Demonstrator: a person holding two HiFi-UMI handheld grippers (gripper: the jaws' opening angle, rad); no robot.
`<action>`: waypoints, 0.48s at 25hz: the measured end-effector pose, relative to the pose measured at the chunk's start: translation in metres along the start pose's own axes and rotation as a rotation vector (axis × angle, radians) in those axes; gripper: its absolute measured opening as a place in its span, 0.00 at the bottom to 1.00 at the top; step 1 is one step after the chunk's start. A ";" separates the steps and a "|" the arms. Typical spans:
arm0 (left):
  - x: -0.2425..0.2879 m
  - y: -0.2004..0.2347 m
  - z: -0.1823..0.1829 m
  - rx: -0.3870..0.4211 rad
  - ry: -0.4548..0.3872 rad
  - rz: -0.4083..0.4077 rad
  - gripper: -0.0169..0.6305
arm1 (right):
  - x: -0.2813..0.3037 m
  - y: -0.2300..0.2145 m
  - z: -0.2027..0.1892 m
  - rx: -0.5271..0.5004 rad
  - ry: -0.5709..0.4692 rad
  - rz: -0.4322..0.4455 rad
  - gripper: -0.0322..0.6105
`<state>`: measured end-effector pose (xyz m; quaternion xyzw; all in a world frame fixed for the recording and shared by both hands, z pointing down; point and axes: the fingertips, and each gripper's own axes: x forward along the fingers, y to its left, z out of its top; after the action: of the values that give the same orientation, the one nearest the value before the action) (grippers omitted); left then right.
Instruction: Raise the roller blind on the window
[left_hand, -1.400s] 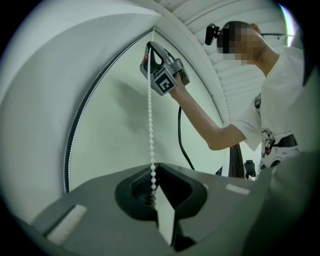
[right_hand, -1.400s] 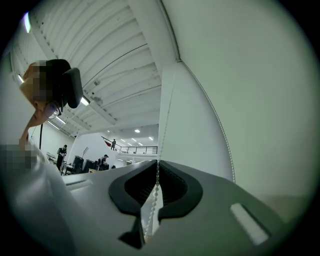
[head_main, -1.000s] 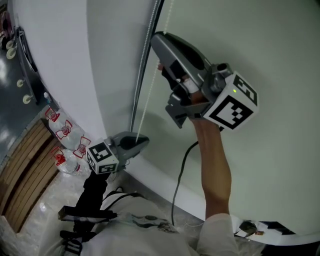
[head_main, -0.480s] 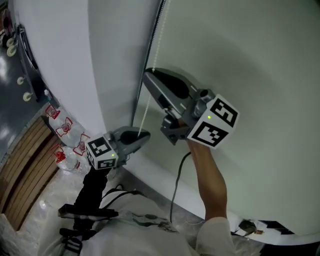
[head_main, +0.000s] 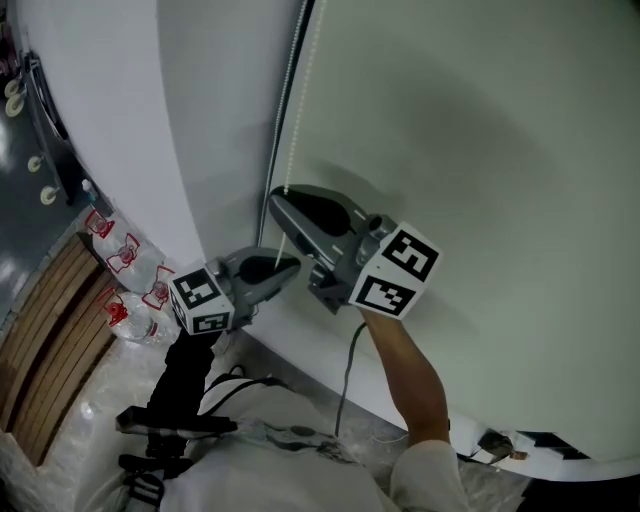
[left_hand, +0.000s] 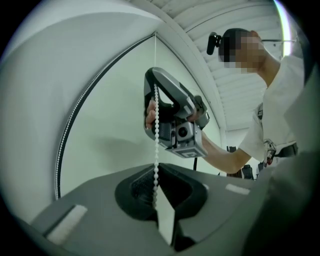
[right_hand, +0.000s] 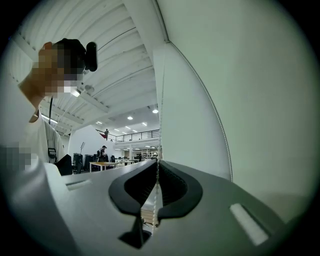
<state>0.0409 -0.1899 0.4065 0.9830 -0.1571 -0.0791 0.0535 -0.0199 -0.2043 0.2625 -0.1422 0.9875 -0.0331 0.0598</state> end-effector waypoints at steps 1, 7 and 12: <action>0.001 0.000 0.001 0.001 -0.002 -0.002 0.02 | -0.001 -0.001 -0.004 0.007 0.006 0.000 0.07; 0.005 0.005 0.003 -0.009 0.004 0.007 0.02 | -0.005 -0.002 -0.019 0.027 0.037 0.002 0.07; 0.006 0.005 0.004 -0.009 -0.003 -0.003 0.02 | -0.012 -0.006 -0.039 0.084 0.051 0.010 0.07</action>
<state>0.0447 -0.1968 0.4027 0.9829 -0.1552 -0.0811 0.0576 -0.0112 -0.2049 0.3027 -0.1340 0.9871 -0.0779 0.0410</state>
